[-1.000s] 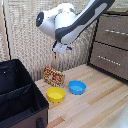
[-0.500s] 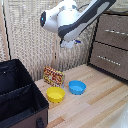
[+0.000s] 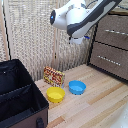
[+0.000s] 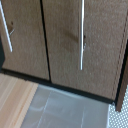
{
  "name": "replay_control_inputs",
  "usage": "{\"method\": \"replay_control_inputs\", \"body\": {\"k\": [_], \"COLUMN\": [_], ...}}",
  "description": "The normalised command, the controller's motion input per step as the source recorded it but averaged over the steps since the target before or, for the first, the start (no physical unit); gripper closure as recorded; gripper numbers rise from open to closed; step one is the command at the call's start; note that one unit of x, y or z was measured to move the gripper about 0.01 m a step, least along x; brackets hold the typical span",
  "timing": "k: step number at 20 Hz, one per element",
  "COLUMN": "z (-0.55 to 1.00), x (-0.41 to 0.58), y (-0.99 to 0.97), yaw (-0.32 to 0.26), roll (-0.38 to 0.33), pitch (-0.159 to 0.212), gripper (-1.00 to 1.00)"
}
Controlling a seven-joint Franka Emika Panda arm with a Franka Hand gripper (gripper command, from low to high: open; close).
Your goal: With caution, bring your gripper towards the upper drawer's hold. Grasp the drawer hold tightly with your gripper tool. Pull the drawer in your direction to reveal the contents of the top drawer.
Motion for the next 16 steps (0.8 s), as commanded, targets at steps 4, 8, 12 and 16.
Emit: {"method": "replay_control_inputs", "body": {"k": [4,8,12,16], "z": [0.00,0.00,-0.01,-0.02], "x": [-0.239,-0.406,-0.364,-0.290], "y": [-0.60,-0.62,-0.65,-0.62], "yaw": [0.107,0.040,0.031,0.019], "roll": [-0.142,-0.142,-0.128,-0.169], "pitch": [-0.048,-0.029,-0.016,-0.005], "gripper": [-1.00,-1.00,-1.00,-1.00]}}
